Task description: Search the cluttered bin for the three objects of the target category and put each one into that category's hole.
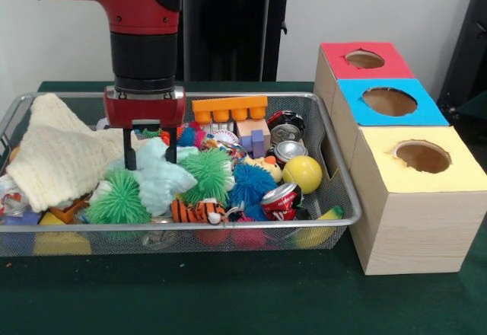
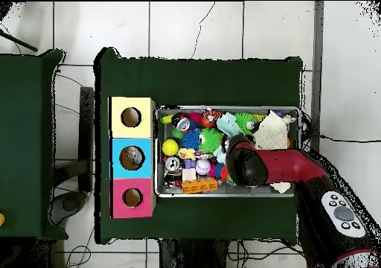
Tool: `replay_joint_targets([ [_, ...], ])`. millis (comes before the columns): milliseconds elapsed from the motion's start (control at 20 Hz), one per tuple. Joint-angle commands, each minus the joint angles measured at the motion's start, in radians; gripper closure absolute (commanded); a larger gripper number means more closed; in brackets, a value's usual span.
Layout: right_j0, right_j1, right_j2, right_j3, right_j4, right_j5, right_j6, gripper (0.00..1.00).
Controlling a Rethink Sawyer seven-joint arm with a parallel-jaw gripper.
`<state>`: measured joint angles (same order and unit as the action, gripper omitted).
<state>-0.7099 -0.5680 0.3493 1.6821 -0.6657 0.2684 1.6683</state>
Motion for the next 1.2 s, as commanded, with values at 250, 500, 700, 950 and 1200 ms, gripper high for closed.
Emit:
replay_joint_targets([
  [250, 0.006, 0.056, -0.014, -0.027, -0.15, -0.131, 0.009, 0.0],
  [500, 0.017, 0.166, -0.061, -0.051, -0.164, -0.202, 0.072, 0.0],
  [700, 0.021, 0.241, -0.1, -0.075, -0.159, -0.261, 0.091, 0.0],
  [950, -0.035, 0.253, -0.044, -0.05, -0.161, -0.229, 0.013, 1.0],
  [1200, -0.051, 0.258, -0.029, -0.042, -0.171, -0.265, 0.017, 1.0],
])
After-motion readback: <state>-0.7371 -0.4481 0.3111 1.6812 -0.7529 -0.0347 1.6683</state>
